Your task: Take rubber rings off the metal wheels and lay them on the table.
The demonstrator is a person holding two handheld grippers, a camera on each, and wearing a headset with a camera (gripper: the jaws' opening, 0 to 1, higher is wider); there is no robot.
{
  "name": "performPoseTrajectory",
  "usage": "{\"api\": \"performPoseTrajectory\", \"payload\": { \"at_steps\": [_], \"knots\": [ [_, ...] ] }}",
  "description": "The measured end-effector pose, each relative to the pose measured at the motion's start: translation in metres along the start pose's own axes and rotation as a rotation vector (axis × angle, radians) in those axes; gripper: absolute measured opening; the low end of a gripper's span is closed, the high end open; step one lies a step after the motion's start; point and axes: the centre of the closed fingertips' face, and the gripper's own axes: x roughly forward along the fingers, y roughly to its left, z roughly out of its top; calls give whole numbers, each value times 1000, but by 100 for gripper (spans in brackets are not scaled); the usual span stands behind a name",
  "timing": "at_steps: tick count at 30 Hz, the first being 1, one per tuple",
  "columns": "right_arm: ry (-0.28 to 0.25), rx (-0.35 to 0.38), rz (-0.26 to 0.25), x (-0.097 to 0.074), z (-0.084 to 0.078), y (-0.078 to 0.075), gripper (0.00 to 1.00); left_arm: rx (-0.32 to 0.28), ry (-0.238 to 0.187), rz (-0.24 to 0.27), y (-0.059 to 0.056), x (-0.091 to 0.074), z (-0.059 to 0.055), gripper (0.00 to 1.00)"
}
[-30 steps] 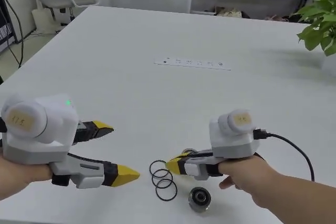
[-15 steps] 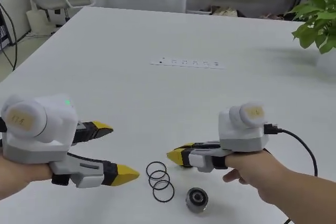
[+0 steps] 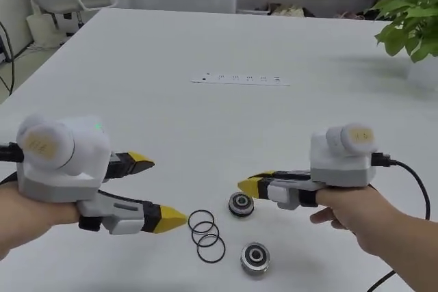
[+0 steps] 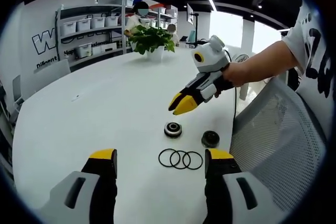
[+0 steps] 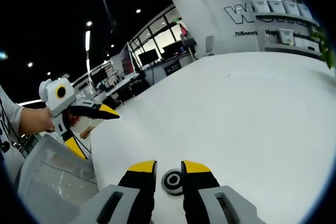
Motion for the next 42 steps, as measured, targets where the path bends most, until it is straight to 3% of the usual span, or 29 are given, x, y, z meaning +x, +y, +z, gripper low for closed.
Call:
{"api": "performPoseTrajectory", "payload": {
  "at_steps": [18, 29, 42],
  "knots": [
    [12, -41, -32, -10, -16, -17, 20, -25, 11, -50, 1, 34, 9, 60],
    [26, -109, -15, -10, -28, -17, 22, 0, 43, -92, -8, 54, 5, 57],
    [91, -196, 6, -3, -50, -16, 25, 41, 79, -115, -11, 77, -1, 54]
  ]
}}
